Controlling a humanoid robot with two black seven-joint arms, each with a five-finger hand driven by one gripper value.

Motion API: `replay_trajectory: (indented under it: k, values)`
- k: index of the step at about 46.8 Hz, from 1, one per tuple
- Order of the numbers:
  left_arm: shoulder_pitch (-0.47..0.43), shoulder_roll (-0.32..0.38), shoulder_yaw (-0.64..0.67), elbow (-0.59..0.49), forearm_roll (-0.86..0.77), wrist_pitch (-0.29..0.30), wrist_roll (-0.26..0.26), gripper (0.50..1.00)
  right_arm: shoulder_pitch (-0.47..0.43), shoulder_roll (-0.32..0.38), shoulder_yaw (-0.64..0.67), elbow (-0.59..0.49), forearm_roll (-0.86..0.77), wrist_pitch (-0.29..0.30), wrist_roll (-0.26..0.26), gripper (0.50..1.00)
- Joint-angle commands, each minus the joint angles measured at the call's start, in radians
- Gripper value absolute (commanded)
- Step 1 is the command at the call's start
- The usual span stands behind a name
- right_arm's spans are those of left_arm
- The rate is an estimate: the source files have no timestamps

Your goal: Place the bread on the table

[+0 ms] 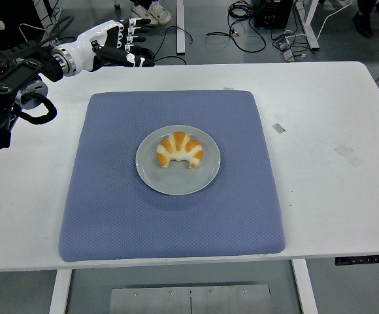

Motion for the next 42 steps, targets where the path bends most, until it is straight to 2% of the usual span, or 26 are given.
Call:
replay_trajectory:
  k: [1, 6, 42]
  values:
    - [0.000, 0.000, 0.000, 0.000, 0.000, 0.000, -0.002, 0.978, 0.000, 0.000, 0.000, 0.001, 0.000, 0.000, 0.000, 1.000]
    - [0.002, 0.000, 0.000, 0.000, 0.000, 0.000, -0.014, 0.978, 0.000, 0.000, 0.000, 0.001, 0.000, 0.000, 0.000, 1.000]
    - [0.006, 0.000, 0.000, 0.000, 0.000, 0.000, -0.014, 0.978, 0.000, 0.000, 0.000, 0.001, 0.000, 0.000, 0.000, 1.000]
